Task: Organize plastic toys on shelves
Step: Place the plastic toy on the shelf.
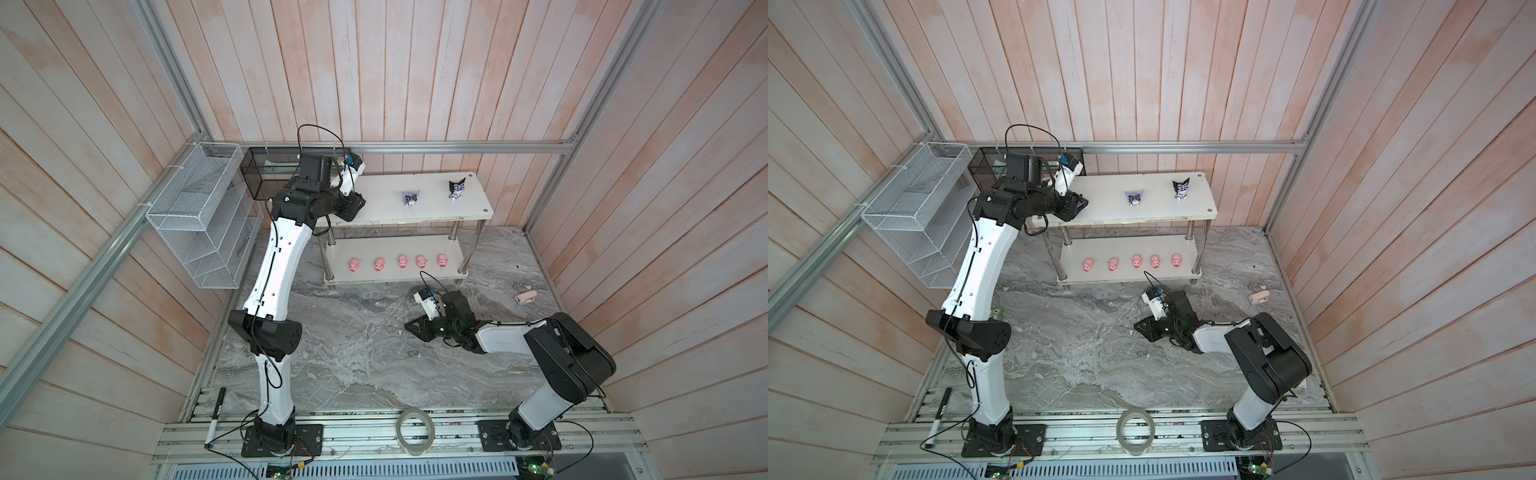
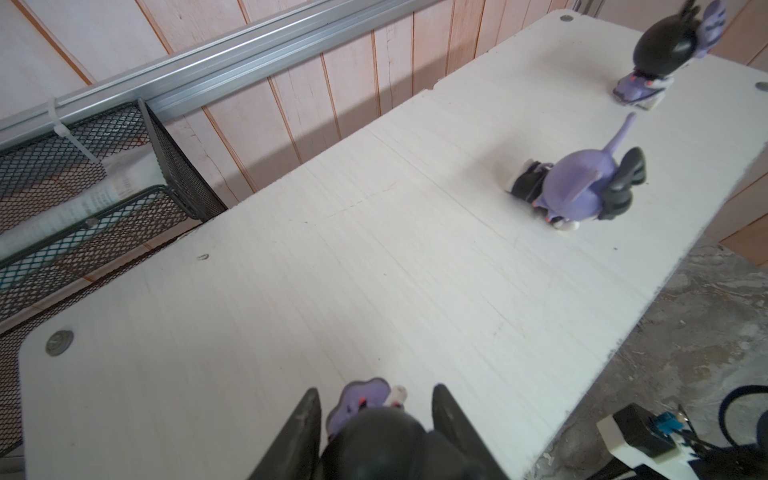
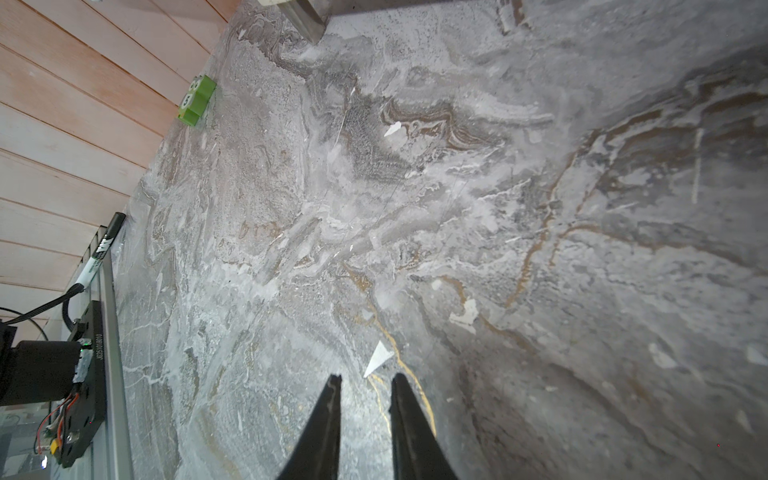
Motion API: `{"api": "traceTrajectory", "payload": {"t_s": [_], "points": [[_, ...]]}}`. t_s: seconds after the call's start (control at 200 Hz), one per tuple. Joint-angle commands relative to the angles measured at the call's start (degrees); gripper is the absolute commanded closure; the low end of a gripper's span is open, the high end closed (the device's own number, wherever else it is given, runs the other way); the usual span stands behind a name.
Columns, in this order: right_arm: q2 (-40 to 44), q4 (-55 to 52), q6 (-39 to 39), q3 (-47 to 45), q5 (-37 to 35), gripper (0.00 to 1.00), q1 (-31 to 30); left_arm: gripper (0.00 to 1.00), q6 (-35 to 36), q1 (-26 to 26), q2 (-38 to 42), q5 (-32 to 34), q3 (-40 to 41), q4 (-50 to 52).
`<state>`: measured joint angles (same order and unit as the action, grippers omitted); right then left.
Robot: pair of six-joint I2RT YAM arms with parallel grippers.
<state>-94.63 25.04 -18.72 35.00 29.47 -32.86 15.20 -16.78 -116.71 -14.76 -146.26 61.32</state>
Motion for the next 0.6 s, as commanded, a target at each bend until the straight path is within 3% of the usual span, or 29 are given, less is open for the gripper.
{"api": "traceTrajectory", "payload": {"t_s": [0.0, 0.15, 0.395, 0.475, 0.595], "points": [[-0.86, 0.01, -0.37, 1.12, 0.58, 0.77, -0.36, 0.55, 0.0, 0.44, -0.98, -0.5, -1.38, -0.75], [-1.31, 0.14, -0.43, 1.26, 0.8, 0.77, -0.36, 0.63, 0.0, 0.43, -1.02, -1.0, -1.31, -0.87], [-1.61, 0.17, -0.43, 1.38, 1.1, 0.77, -0.29, 0.62, -0.27, 0.6, -0.83, -0.37, -1.17, -1.29], [-1.77, 0.1, -0.37, 1.48, 1.03, 0.77, -0.36, 0.56, -0.26, 0.61, -0.63, -0.06, -1.06, -1.13], [-2.01, 0.01, -0.44, 1.67, 1.25, 0.77, -0.36, 0.36, -0.78, 0.62, 0.16, 0.85, 0.6, -1.4]]}}
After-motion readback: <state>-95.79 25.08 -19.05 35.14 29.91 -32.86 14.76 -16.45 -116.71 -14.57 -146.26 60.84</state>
